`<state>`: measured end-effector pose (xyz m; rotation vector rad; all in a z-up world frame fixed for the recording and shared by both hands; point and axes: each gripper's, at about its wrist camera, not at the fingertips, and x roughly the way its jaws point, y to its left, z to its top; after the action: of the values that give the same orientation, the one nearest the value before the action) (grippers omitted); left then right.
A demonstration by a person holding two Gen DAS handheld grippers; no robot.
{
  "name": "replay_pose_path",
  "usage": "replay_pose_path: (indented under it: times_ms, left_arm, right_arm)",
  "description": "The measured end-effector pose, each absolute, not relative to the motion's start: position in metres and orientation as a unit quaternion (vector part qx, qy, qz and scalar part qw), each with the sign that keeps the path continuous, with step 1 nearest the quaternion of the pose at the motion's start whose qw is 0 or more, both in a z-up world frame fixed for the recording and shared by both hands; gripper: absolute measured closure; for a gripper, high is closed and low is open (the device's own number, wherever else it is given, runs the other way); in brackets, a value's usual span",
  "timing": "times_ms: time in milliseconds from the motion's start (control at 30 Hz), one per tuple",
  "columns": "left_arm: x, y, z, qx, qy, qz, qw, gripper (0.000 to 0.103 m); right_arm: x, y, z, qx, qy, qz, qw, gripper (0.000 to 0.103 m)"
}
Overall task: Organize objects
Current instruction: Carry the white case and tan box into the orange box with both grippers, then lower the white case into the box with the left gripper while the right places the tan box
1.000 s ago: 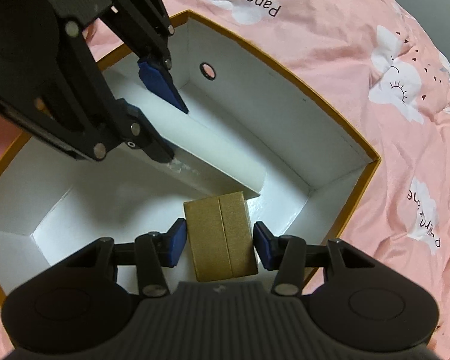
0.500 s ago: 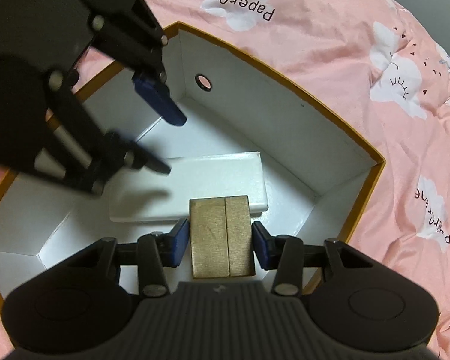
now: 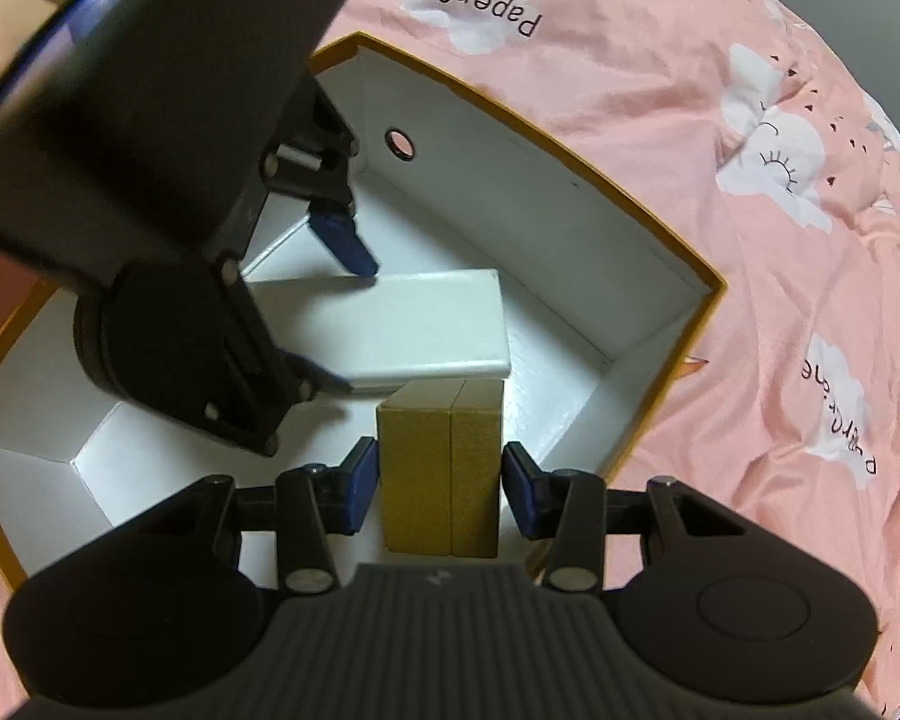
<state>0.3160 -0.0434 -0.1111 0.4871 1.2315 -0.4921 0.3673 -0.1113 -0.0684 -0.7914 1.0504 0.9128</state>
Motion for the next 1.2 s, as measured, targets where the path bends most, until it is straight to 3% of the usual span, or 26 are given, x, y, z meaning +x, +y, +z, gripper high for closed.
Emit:
replay_pose_path:
  times_ms: [67,200,267,367,533,733,833,967,1000,1067,1133,1167,1200]
  left_arm:
    - [0.312,-0.049,-0.112,0.253,0.553,-0.236,0.758,0.034]
    - [0.311,-0.052,-0.111,0.298,0.542,-0.257,0.742,0.051]
    - [0.309,-0.051,-0.112,0.339,0.528,-0.26,0.734,0.054]
    - [0.308,-0.052,-0.11,0.37,0.508,-0.281,0.725,0.051]
    - [0.291,-0.066,-0.116,0.46,0.453,-0.288,0.707,0.038]
    - [0.318,-0.053,-0.12,0.363,0.532,-0.25,0.723,0.033]
    - [0.318,-0.05,-0.117,0.353,0.521,-0.269,0.729,0.047]
    - [0.297,-0.06,-0.112,0.415,0.469,-0.331,0.706,0.088]
    - [0.298,-0.062,-0.111,0.425,0.465,-0.338,0.699,0.091]
    - [0.302,-0.064,-0.108,0.436,0.466,-0.342,0.69,0.089]
    - [0.312,-0.064,-0.106,0.423,0.482,-0.318,0.698,0.08]
    - [0.316,-0.059,-0.105,0.408,0.492,-0.305,0.706,0.064]
    - [0.322,-0.057,-0.102,0.385,0.497,-0.295,0.72,0.039]
  right_arm:
    - [0.359,-0.121,-0.067,-0.356,0.467,0.412,0.697,0.056]
    - [0.35,-0.129,-0.061,-0.358,0.468,0.407,0.698,0.056]
    - [0.351,-0.128,-0.061,-0.352,0.474,0.399,0.702,0.056]
    - [0.349,-0.13,-0.055,-0.329,0.484,0.39,0.711,0.056]
    - [0.343,-0.133,-0.051,-0.319,0.49,0.383,0.715,0.056]
    - [0.342,-0.132,-0.049,-0.329,0.482,0.378,0.719,0.056]
    - [0.343,-0.133,-0.046,-0.325,0.481,0.38,0.72,0.056]
    - [0.344,-0.132,-0.046,-0.329,0.485,0.381,0.715,0.056]
    - [0.345,-0.132,-0.048,-0.327,0.489,0.38,0.714,0.056]
    - [0.346,-0.132,-0.047,-0.321,0.498,0.373,0.714,0.056]
    - [0.345,-0.132,-0.046,-0.321,0.497,0.371,0.716,0.056]
    - [0.345,-0.132,-0.046,-0.322,0.495,0.372,0.716,0.056]
    - [0.344,-0.133,-0.044,-0.321,0.495,0.373,0.716,0.056]
